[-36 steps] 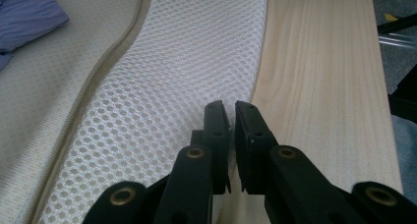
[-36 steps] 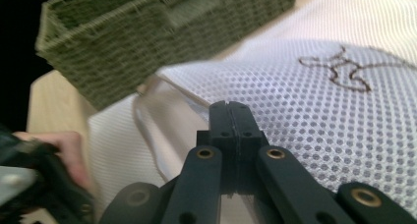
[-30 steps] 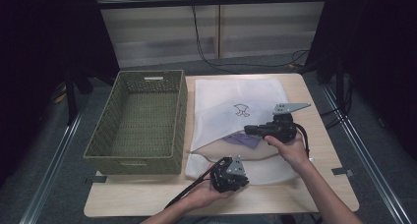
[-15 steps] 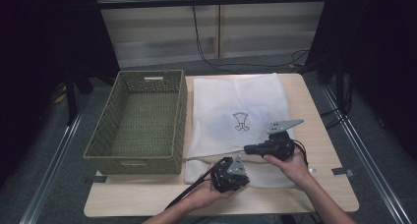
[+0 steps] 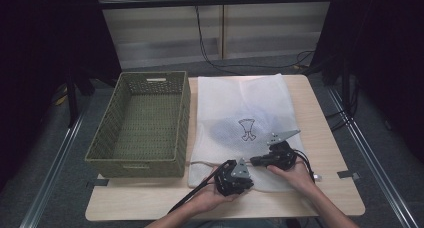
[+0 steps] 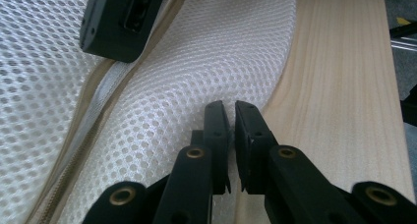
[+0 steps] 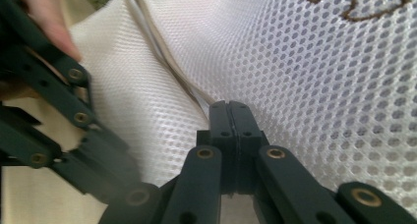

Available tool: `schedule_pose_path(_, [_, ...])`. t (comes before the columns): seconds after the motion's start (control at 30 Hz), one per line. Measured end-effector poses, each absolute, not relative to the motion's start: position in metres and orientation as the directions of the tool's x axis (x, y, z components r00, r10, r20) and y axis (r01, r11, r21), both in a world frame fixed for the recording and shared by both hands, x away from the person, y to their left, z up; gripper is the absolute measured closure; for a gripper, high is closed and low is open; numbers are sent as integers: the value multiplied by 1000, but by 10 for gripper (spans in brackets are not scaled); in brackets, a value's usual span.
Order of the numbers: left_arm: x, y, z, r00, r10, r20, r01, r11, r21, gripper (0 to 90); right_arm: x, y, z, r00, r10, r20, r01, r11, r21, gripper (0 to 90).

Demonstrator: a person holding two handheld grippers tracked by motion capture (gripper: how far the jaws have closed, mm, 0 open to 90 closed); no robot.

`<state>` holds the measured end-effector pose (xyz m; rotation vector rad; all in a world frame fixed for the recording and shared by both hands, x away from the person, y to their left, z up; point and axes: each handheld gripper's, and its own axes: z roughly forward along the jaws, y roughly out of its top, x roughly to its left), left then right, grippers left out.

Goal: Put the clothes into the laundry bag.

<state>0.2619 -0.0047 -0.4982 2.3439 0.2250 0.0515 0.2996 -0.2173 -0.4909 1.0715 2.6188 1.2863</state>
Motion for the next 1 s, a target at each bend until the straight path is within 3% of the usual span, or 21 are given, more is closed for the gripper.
schedule_pose_path(0.47, [262,-4,-499,982,183,-46,160,-677,719,840,304,-218,-506,-712,659,243,595,383,706,890])
schedule_pose_path(0.57, [264,-3,-500,982,178,-55,163,-677,717,839,303,-217,-508,-691,672,267,609,341,716,833])
schedule_pose_path(0.8, [266,-1,-500,979,182,-86,187,-666,722,831,303,-214,-505,-695,667,270,597,324,734,808])
schedule_pose_path(0.93, [263,-2,-499,978,190,-90,196,-660,725,795,300,-218,-498,-704,650,286,580,293,760,732])
schedule_pose_path(1.0, [264,0,-495,976,195,-94,203,-666,718,733,295,-224,-491,-707,640,301,568,259,781,658])
